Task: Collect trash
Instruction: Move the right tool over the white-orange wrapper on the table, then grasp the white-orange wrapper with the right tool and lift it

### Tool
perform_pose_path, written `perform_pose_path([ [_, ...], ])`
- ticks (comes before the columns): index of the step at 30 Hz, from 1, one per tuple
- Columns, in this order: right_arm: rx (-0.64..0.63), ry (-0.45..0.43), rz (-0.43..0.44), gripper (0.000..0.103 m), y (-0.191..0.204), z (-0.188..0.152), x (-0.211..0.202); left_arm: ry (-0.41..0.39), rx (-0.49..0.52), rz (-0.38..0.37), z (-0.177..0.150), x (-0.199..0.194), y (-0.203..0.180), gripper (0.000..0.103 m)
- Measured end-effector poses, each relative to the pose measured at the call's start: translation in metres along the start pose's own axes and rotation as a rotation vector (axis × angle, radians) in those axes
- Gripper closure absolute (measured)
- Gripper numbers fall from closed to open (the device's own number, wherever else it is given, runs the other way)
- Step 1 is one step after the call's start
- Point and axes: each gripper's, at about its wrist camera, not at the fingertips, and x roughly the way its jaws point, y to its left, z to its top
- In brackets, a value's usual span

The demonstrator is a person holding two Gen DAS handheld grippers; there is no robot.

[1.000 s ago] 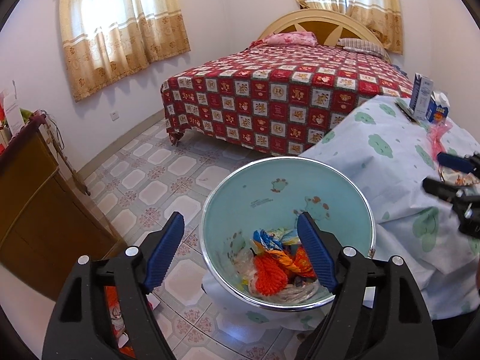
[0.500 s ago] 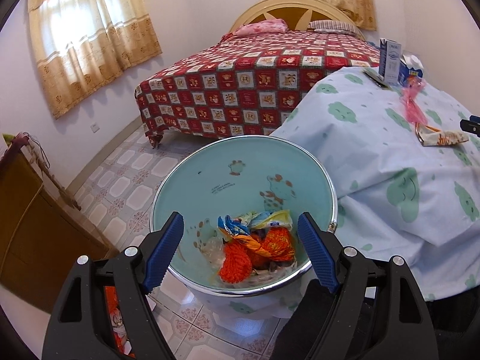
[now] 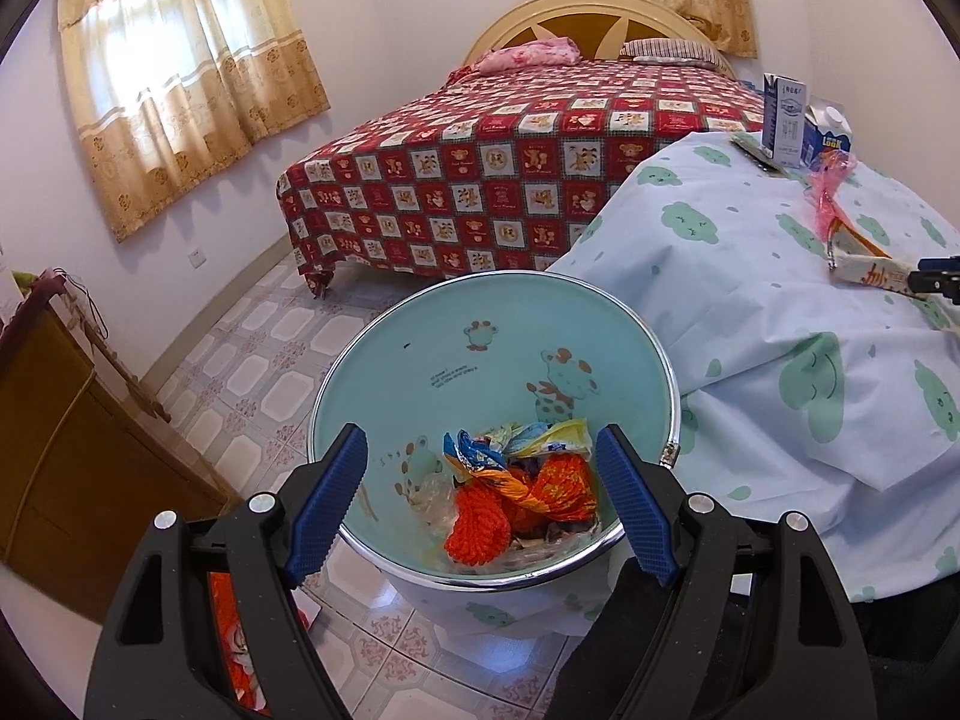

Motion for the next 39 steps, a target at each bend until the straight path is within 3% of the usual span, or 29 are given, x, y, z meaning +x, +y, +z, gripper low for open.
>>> perform_pose_path([
  [7,-0.048,-0.003,0.007,0.054,0.012,0.002,0.002,0.003,0.003,0.0,0.0,0.001,-0.001,0.026],
  [8,-0.057,0.017,0.006,0.058,0.016,0.002,0.005,0.003,0.0,0.001,0.0,0.0,-0.001,0.026],
  [10,-0.07,0.047,0.024,0.083,0.019,0.004,0.01,-0.001,-0.002,0.005,0.001,0.0,-0.001,0.026],
  [20,-0.006,-0.083,0.065,0.091,0.03,-0.003,-0.019,-0.032,-0.013,0.011,0.025,-0.012,-0.006,0.026],
  [24,0.122,-0.149,0.048,0.095,0.003,-0.006,-0.038,-0.048,0.001,-0.027,0.046,-0.015,-0.03,0.026],
  [32,0.247,-0.182,0.048,0.098,-0.047,-0.026,-0.057,-0.083,0.053,-0.136,0.091,-0.011,-0.116,0.026],
  [37,0.278,-0.278,0.065,0.098,-0.059,-0.038,-0.09,-0.086,0.091,-0.176,0.104,-0.011,-0.157,0.026],
  [39,0.304,-0.32,0.033,0.098,-0.069,-0.039,-0.102,-0.089,0.1,-0.191,0.109,-0.012,-0.17,0.026],
])
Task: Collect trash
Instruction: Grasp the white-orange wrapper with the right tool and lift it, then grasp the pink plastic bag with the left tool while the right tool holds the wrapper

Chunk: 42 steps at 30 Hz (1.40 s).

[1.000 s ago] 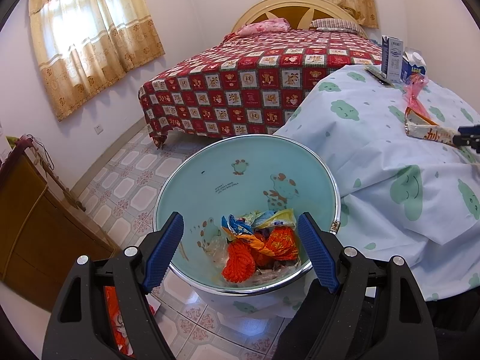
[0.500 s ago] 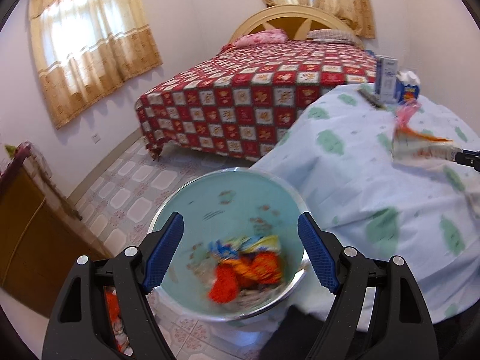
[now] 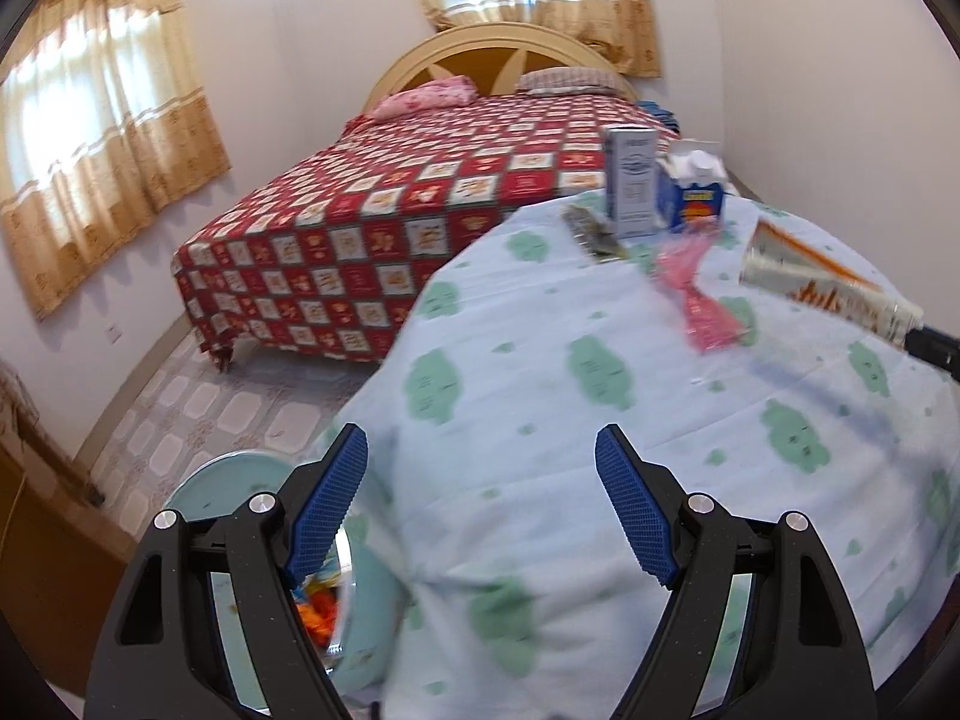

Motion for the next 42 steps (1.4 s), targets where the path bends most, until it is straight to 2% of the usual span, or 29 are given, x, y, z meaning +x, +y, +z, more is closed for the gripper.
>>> perform_pose_path([
  [5,0.044,-0.038,-0.201,0.098,-0.036,0.008,0.002,-0.004,0.021,-0.036,0.025,0.017,-0.042,0.026],
  [7,0.084,-0.037,-0.23,0.098,-0.053,0.006,0.006,0.004,0.028,-0.05,0.034,0.029,-0.061,0.026],
  [12,0.125,-0.029,-0.277,0.098,-0.08,0.002,0.016,0.032,0.045,-0.087,0.056,0.063,-0.109,0.026],
  [17,0.145,-0.022,-0.264,0.098,-0.094,0.004,0.021,0.102,0.055,-0.096,0.067,0.11,-0.143,0.026],
  [18,0.144,-0.019,-0.258,0.098,-0.094,0.005,0.023,0.115,0.055,-0.096,0.068,0.117,-0.146,0.028],
  [20,0.133,-0.013,-0.249,0.098,-0.092,0.006,0.027,0.154,0.05,-0.107,0.066,0.132,-0.149,0.041],
  [22,0.126,-0.008,-0.239,0.098,-0.09,0.007,0.03,0.196,0.026,-0.164,0.066,0.145,-0.147,0.07],
  [25,0.12,-0.007,-0.223,0.098,-0.085,0.009,0.031,0.188,0.055,-0.177,0.064,0.139,-0.144,0.076],
  [31,0.107,-0.009,-0.187,0.098,-0.066,0.012,0.034,0.155,0.094,-0.184,0.053,0.107,-0.113,0.077],
  [42,0.011,-0.022,-0.1,0.098,0.01,0.009,0.043,0.077,0.071,-0.095,0.015,0.044,-0.027,0.076],
])
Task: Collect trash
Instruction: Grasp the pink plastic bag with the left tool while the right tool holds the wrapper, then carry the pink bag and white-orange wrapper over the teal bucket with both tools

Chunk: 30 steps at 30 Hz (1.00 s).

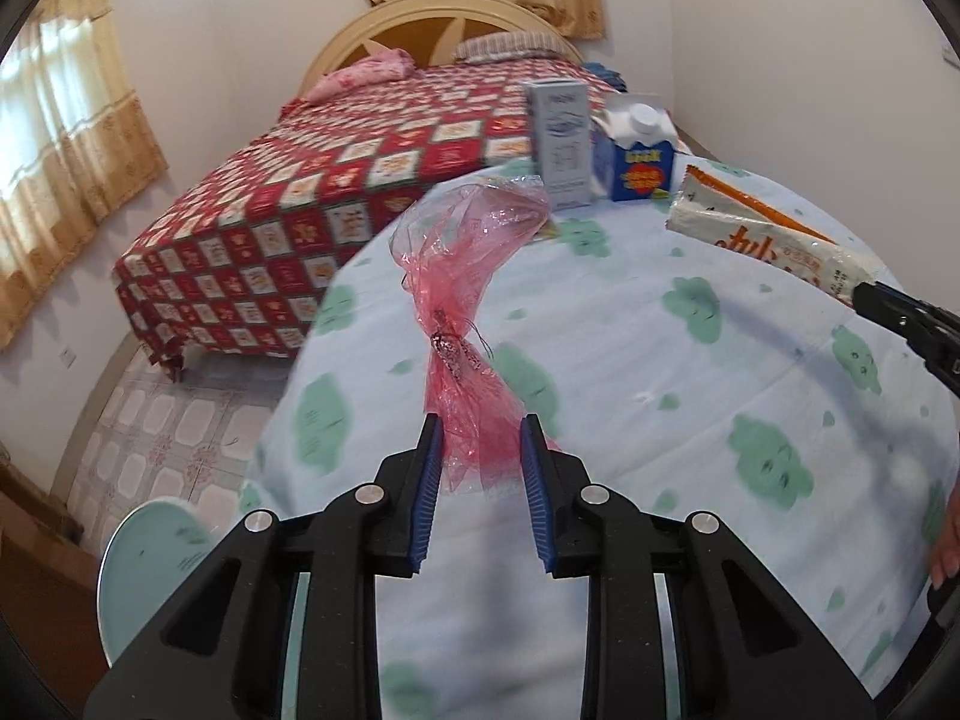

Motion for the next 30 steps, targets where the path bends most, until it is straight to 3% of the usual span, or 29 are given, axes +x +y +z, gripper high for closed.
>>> perform_pose_path([
  [18,-0.17,0.007,0.108,0.098,0.122,-0.012,0.005,-0.04,-0.072,0.093,-0.06,-0.051,0.087,0.076],
  [30,-0.256,0.023,0.174,0.098,0.172,-0.021,0.01,-0.034,-0.112,0.165,-0.087,-0.07,0.128,0.076],
])
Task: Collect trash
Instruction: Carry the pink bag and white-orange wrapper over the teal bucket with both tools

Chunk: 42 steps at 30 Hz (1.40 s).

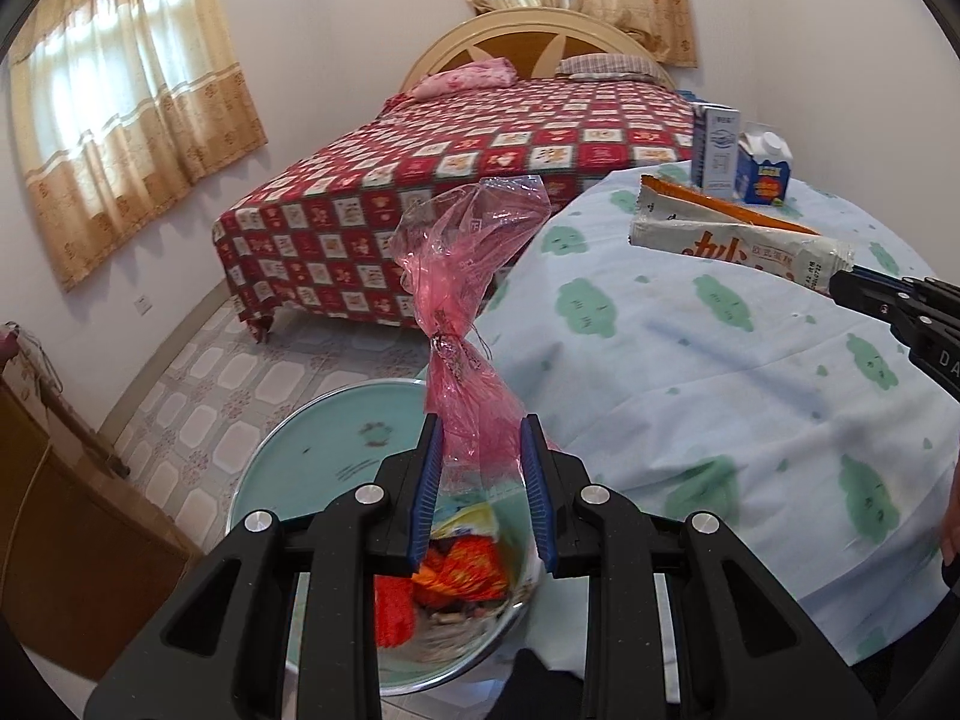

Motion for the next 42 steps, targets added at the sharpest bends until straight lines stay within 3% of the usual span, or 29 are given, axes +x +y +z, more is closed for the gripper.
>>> perform_pose_path([
  [22,-0.121,0.02,0.077,0.098,0.06,0.0,0.014,0.034,-0.066,0.078,-0.031,-0.003,0.056,0.076],
  [42,-0.172,0.023,0.112,0.098,0.083,0.004,0.019,0.035,-0.096,0.098,-0.037,-0.004,0.072,0.076],
])
